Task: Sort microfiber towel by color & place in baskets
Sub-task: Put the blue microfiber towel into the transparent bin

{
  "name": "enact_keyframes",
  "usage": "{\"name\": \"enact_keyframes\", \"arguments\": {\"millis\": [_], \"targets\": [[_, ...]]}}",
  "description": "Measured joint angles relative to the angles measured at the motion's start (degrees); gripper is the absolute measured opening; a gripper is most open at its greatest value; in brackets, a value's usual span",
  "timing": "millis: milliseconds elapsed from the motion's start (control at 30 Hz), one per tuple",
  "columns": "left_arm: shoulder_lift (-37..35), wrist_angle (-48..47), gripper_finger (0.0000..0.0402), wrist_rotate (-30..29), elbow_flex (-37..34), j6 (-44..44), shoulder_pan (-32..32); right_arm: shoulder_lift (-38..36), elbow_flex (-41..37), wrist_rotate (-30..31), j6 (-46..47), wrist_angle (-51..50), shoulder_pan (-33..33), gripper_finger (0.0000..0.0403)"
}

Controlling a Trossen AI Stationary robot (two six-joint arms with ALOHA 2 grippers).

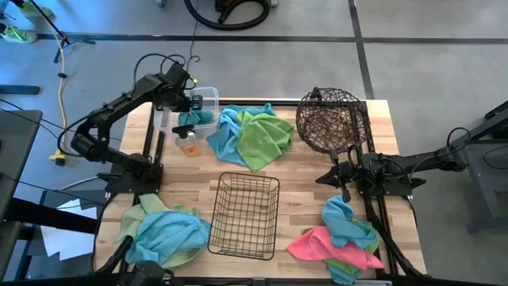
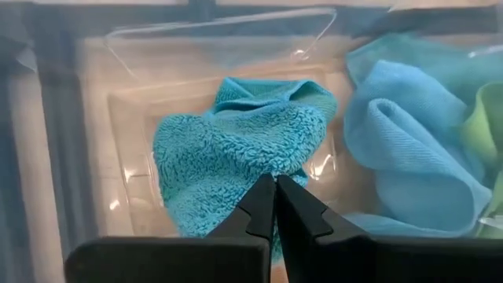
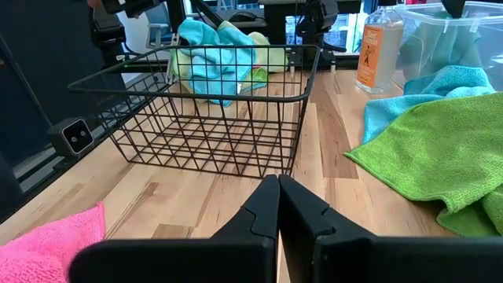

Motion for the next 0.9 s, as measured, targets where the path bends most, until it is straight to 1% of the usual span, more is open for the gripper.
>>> {"name": "enact_keyframes", "arguments": {"millis": [133, 267, 400, 567, 733, 833, 900], "targets": [[1.01, 0.03, 0.0004, 0.02, 0.0, 0.09, -0.04, 0.0, 0.0, 0.0, 0.01, 0.0, 0.0, 0.0], [1.15, 0.41, 0.0025, -0.47, 0.0, 2.69, -0.02, 0.0, 0.01, -0.01, -0.01, 0.01, 0.01, 0.0], [1.15, 0.35, 0.0065, -0.48, 0.0, 3.07, -0.05, 0.0, 0.0, 0.0, 0.0, 0.0, -0.01, 0.0], [0.86, 0.56, 0.0127, -0.61, 0.0, 3.68, -0.05, 0.0, 0.02, 0.0, -0.01, 0.0, 0.0, 0.0], [-1.99, 5.04, 0.0184, -0.64, 0.0, 4.81, -0.02, 0.0, 0.0, 0.0, 0.0, 0.0, -0.01, 0.0], [-4.48, 8.41, 0.021, -0.53, 0.0, 5.12, 0.31, 0.0, 0.0, -0.02, 0.01, 0.01, 0.0, 0.0], [-6.1, 10.7, 0.0221, 0.55, 0.0, 5.09, 0.62, 0.0, 0.01, 0.0, 0.0, 0.01, -0.01, 0.0]]}}
